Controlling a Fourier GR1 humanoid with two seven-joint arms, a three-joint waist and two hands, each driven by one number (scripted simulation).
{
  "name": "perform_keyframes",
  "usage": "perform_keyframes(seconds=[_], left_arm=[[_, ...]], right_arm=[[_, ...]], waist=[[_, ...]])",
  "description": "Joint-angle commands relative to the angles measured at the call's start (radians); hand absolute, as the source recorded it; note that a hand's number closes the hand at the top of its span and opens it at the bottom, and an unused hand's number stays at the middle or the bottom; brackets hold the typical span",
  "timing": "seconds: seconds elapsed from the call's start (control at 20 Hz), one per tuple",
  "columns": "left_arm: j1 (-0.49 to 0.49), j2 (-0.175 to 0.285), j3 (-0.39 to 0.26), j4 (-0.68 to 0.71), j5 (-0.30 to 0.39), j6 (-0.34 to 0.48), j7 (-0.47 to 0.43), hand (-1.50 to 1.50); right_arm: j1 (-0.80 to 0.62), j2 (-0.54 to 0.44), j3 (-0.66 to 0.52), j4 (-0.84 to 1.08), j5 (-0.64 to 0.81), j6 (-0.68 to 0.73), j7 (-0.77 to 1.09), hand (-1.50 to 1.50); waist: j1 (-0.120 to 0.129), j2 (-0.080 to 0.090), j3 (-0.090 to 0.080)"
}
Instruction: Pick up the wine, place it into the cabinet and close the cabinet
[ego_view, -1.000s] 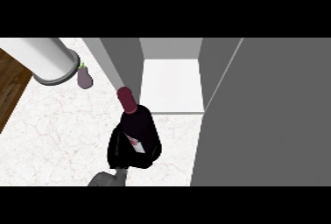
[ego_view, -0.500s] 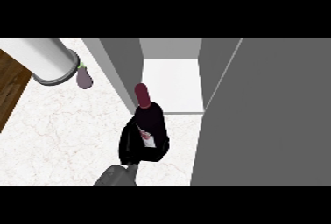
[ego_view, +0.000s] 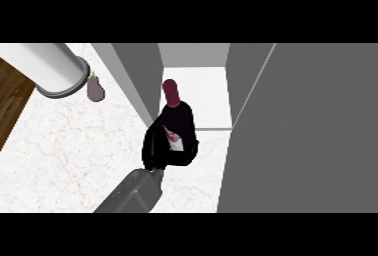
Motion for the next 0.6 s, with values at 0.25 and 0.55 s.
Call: perform_keyframes(seconds=[0.25,0.55], left_arm=[[-0.151,0.000,-0.073,0.106,0.161,0.067,-0.027,1.50],[-0.308,0.000,0.090,0.223,0.148,0.041,0.046,1.50]], right_arm=[[0.002,0.020,0.040,-0.015,0.011,-0.014,0.000,-1.50],[0.047,0.022,0.025,-0.027,-0.010,-0.001,-0.027,-1.50]], waist=[[-0.008,0.001,0.000],[-0.007,0.001,0.000]])
